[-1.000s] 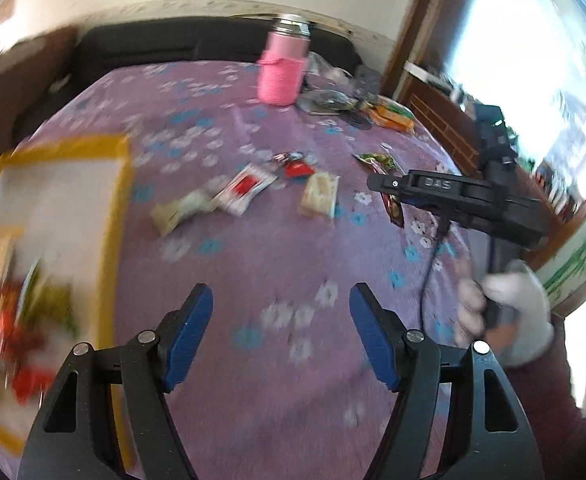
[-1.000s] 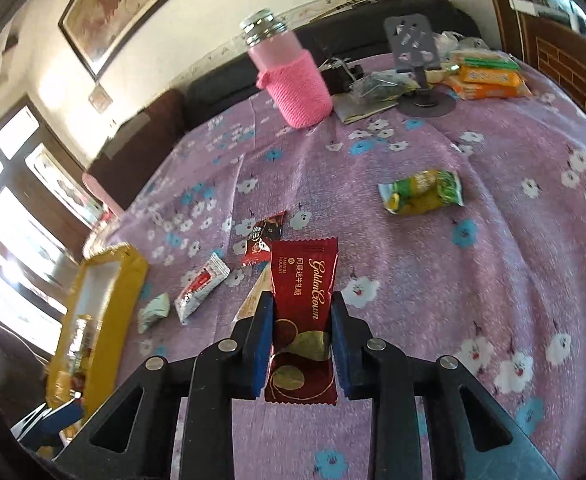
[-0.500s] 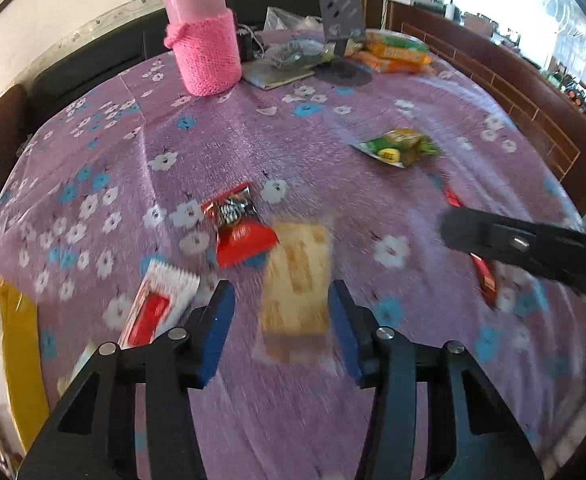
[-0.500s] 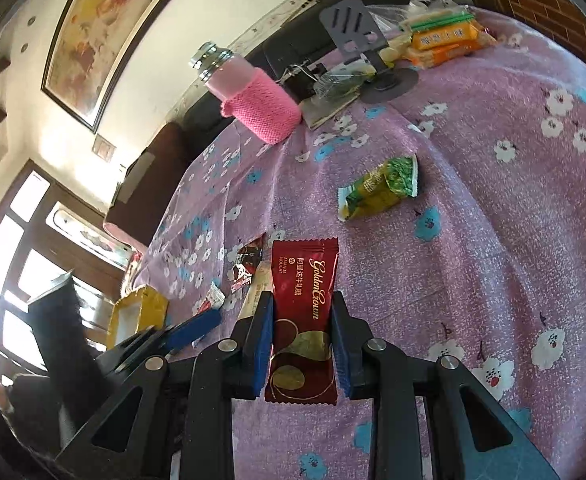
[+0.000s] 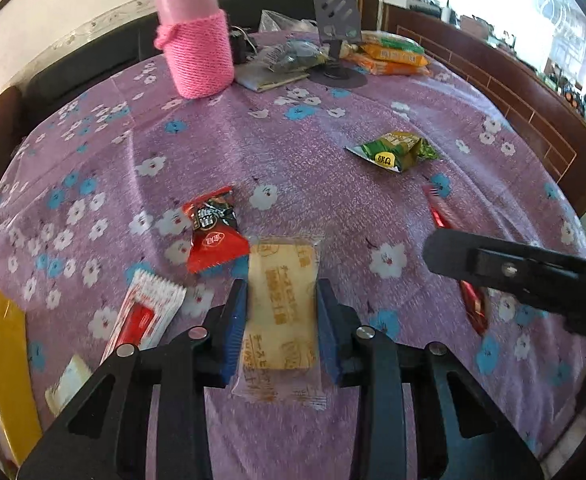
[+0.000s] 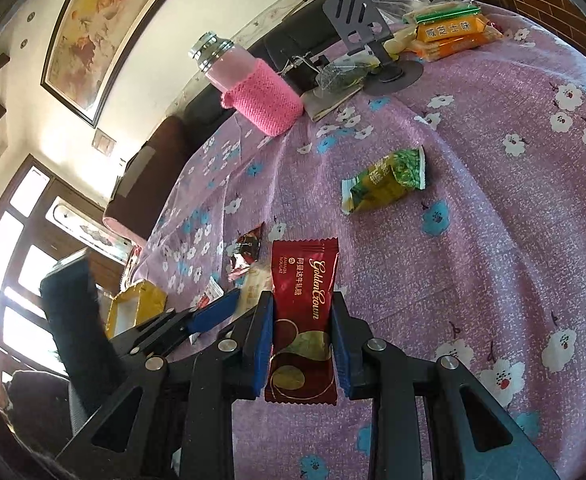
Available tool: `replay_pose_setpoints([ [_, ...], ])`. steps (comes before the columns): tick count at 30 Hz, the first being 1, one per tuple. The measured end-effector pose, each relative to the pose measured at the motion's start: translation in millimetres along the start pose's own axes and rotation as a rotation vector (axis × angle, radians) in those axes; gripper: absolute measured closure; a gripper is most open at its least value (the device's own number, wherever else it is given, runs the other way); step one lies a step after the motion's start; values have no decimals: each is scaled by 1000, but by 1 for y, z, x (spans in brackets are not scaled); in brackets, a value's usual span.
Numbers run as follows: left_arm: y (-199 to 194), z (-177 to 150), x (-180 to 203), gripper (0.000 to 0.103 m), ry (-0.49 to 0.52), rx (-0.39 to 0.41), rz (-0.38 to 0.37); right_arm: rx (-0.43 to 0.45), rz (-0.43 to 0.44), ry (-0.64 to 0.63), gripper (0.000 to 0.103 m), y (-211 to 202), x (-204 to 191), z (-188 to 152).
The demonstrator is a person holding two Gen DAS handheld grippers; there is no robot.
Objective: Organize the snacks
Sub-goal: 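Carry both packets over the tray and open both grippers to drop them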
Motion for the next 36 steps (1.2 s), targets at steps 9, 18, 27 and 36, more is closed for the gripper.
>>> replay_pose_setpoints([
  [9, -71, -23, -30, 72, -120, 92, -93, -7, 52, -26, 75, 4, -12, -6],
  [18, -172, -68, -147, 72, -330, 196, -47, -13, 52, -117, 75, 12, -36, -21],
  [27, -205, -110, -269, 72, -498, 209, 84, -52, 52, -175, 75, 15, -92, -44],
  [36, -162, -111, -312, 72, -592, 133, 51, -197, 176, -357, 75, 53, -246, -74],
])
Point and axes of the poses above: each gripper's, at about its wrist camera, not at the fingertips, and y roughly the way its jaws point, x to its right, z to its top, the point moved 9 cm from there along y, roughly the way its jaws point, and after that the axes turned 6 degrees about -y, right-handed, at the moved point
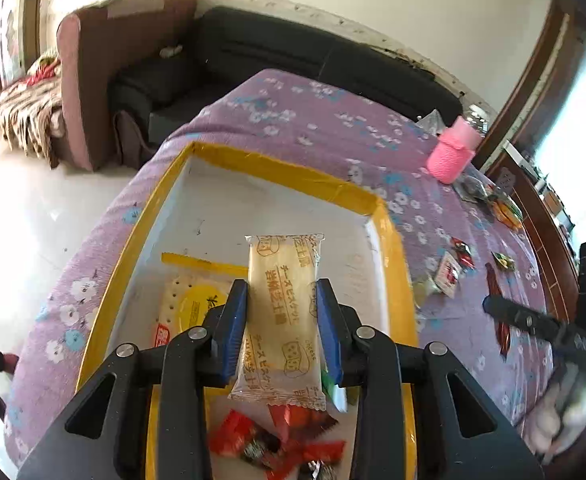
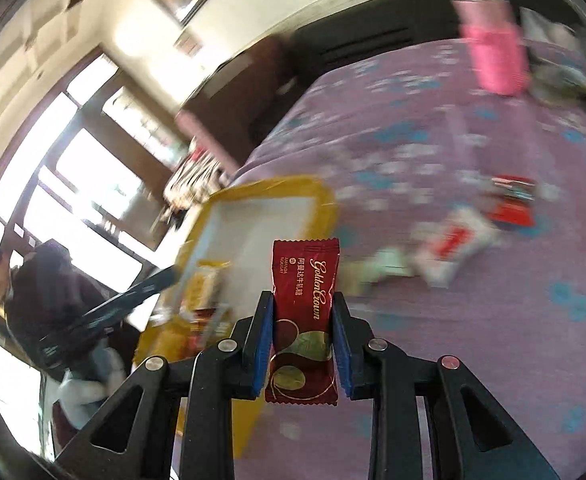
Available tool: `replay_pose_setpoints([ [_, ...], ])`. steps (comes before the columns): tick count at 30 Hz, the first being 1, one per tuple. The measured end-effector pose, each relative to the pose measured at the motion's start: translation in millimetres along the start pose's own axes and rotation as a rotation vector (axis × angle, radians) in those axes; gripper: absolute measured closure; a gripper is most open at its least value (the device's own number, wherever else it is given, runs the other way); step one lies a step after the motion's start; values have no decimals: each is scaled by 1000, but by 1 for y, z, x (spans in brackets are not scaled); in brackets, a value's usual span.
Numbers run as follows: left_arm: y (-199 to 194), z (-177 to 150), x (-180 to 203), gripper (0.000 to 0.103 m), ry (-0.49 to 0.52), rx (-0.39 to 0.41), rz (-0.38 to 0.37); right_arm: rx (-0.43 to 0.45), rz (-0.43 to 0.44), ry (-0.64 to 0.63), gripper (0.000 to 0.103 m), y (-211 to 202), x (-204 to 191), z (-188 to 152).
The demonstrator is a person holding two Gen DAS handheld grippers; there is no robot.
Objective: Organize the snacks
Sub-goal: 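Carry both packets over the tray and open both grippers to drop them, then grasp a white-red sachet with the right gripper while the left grasps a pale candy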
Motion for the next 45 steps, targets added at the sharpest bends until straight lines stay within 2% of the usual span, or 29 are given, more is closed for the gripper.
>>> replay_pose_setpoints([
  [3, 10, 3, -7, 71, -19, -14, -1, -51, -2, -69, 75, 34, -39, 5],
  [7, 24, 2, -14, 71, -48, -45, -12, -117, -29, -121, 75, 80, -64, 7],
  [12, 31, -1, -21, 71, -80, -64, -36, -173, -75, -137, 75, 122, -66, 3],
  [15, 29, -1, -24, 71, -96, -64, -42, -177, -99, -148, 72, 132, -62, 0],
  [17, 25, -1, -27, 66, -103, -59, -44, -170, -104, -150, 67, 133, -61, -1],
  [18, 21, 0, -27, 66, -106, -53, -46, -164, -109, -149, 60, 132, -60, -1],
  [19, 18, 0, -26, 66, -106, -46, -44, -156, -110, -149, 57, 129, -60, 1],
  [21, 8, 2, -24, 64, -90, -20, -30, -136, -105, -153, 57, 121, -61, 3],
  [23, -1, 2, -22, 51, -82, -1, -8, -117, -100, -147, 57, 112, -60, 6],
  [26, -23, -2, -14, 50, -109, 26, -28, -69, -87, -122, 56, 85, -50, 12],
  [27, -34, -5, -9, 49, -122, 42, -54, -48, -93, -115, 55, 72, -43, 14],
  [29, -55, -11, 4, 41, -141, 83, -106, -12, -116, -105, 53, 50, -27, 17],
  [33, -95, -32, 41, 34, -174, 158, -257, 53, -190, -25, 51, 1, 30, 22],
  [37, -103, -56, 76, 32, -170, 157, -353, 98, -237, 83, 48, -38, 86, 19],
  [39, -94, -66, 91, 32, -146, 162, -334, 106, -257, 121, 48, -50, 108, 16],
  [42, -76, -77, 102, 32, -99, 181, -212, 103, -265, 160, 48, -55, 129, 7],
  [45, -64, -86, 111, 32, -60, 174, -171, 88, -266, 177, 48, -47, 137, 1],
])
Point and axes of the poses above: each gripper's, at about its wrist camera, not at the fingertips, and y roughly the way its jaws point, x to its right, z to its top, the point moved 9 cm from there along y, roughly the way its jaws point, and after that the axes turned 6 degrees about -y, right-handed, at the moved point
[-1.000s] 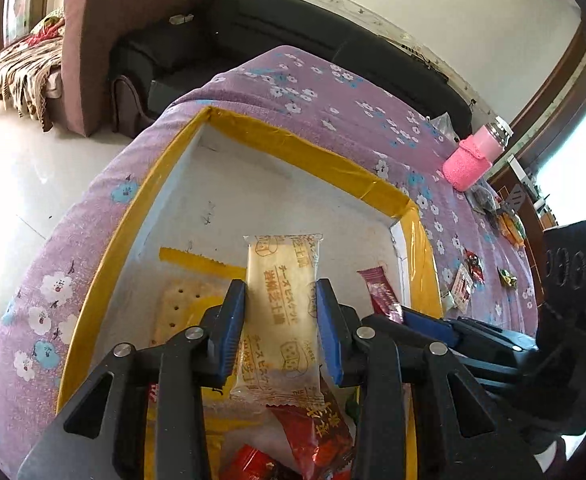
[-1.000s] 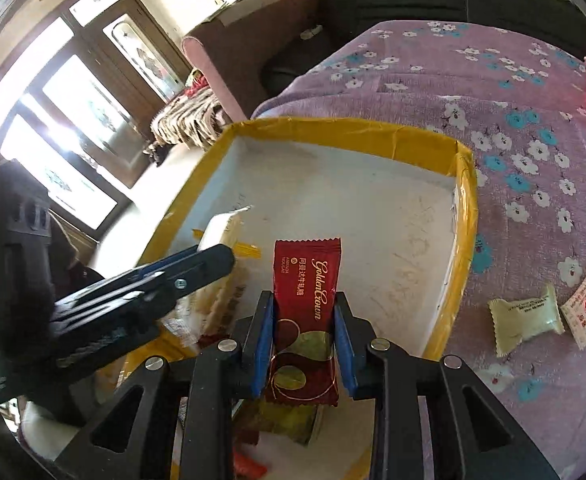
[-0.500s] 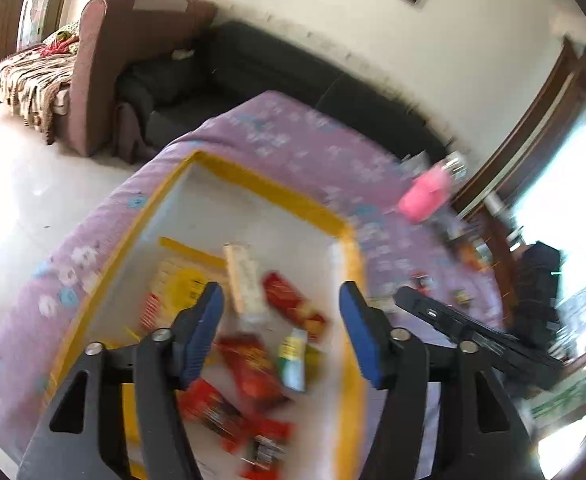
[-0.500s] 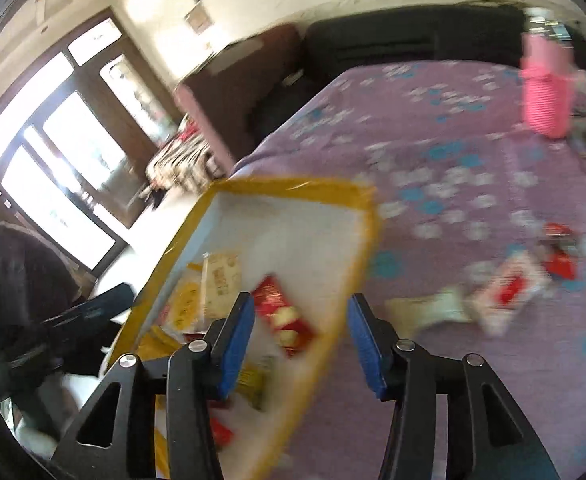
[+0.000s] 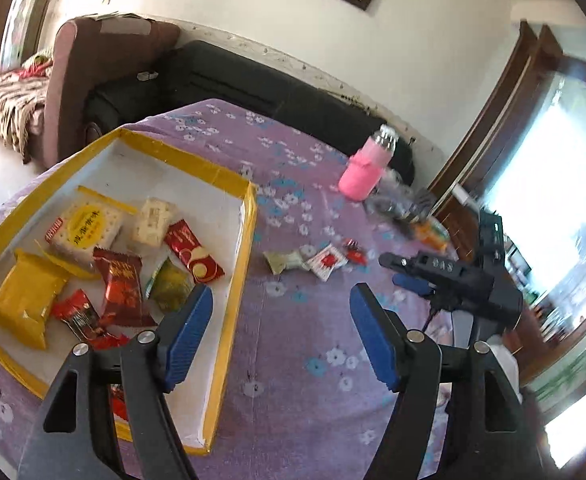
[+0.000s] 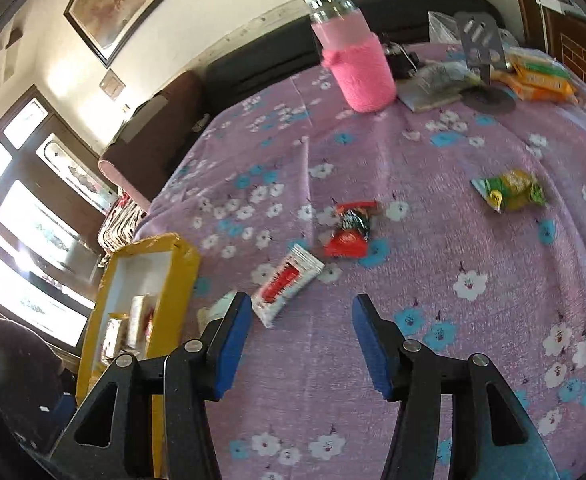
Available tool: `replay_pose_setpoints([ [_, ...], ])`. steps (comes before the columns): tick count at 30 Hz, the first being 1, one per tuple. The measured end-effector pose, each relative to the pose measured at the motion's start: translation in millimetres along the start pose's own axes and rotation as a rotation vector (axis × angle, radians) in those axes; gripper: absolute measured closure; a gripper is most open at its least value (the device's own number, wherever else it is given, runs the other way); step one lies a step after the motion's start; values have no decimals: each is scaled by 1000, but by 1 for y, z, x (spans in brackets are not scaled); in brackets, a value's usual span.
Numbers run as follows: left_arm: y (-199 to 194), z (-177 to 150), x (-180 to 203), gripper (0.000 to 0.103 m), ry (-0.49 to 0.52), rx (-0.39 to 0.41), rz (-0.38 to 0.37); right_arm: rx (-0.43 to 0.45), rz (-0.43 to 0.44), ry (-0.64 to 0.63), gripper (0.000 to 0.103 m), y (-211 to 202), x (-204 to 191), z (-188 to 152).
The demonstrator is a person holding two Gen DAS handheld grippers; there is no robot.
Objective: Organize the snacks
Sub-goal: 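Grasp a white-red sachet with the right gripper while the left grasps a pale candy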
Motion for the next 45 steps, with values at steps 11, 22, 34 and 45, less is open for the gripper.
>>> replay_pose_setpoints([
  [11, 13, -10, -16, 32, 21, -72, -9, -95, -48, 3, 48, 80, -24, 6],
  [22, 26, -7, 14, 34, 158, -177, -125, -91, -308, -233, 77, 99, -35, 5],
  [34, 131, 2, 64, 37, 356, -420, -47, -46, -131, -127, 77, 26, 17, -48],
  [45, 206, -9, 42, 62, 490, -490, 189, -40, 13, -53, 76, 24, 26, -44],
])
Point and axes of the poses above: each gripper's, at about its wrist camera, not at the fingertips, and y roughly the way its jaws point, x to its right, z to its top, the point moved 9 cm from there along y, roughly the way its jaws point, and after that the axes turned 6 degrees about -y, right-handed, at the moved point
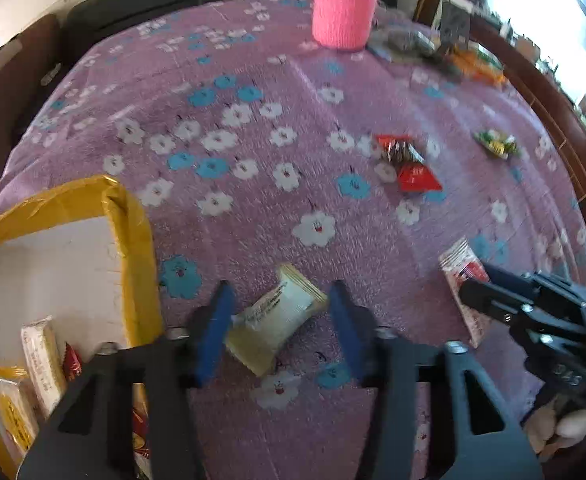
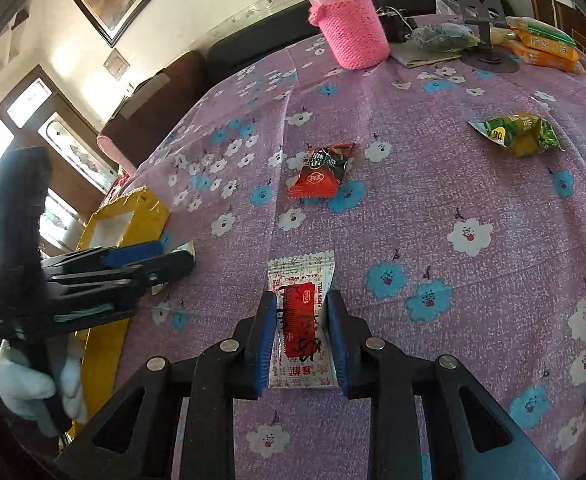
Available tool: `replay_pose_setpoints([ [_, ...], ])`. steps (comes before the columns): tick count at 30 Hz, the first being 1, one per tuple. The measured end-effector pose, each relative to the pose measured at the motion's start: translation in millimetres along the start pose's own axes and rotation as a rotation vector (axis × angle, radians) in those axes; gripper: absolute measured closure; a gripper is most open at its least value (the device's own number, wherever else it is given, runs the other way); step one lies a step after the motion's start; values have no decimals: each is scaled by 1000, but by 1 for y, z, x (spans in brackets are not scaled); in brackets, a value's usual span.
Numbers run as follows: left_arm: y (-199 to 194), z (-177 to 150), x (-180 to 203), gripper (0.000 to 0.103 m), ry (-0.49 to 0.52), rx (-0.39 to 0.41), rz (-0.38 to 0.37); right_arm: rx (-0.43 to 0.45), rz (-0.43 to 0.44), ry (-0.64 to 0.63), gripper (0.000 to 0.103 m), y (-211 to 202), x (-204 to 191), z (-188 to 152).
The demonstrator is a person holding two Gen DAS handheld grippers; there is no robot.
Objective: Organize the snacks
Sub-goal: 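Grasp a white-red sachet with the right gripper while the left grasps a pale candy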
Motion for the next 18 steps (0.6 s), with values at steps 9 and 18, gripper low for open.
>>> replay_pose_setpoints([
  [9, -9, -20, 15, 80, 31, -5, -8, 1, -1, 2, 76, -1, 1, 0],
  [18, -16, -32, 29, 81, 97, 53, 107, 5, -21, -37, 75, 4, -1, 0],
])
Point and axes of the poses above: each gripper's, at about its wrist camera, not at the fingertips, and y roughly the way its jaws point, x to its right, z to its top, the point moved 9 cm from there along y, roughly the way its jaws point, and after that the axes turned 6 degrees about -y, right-handed, at the moved point
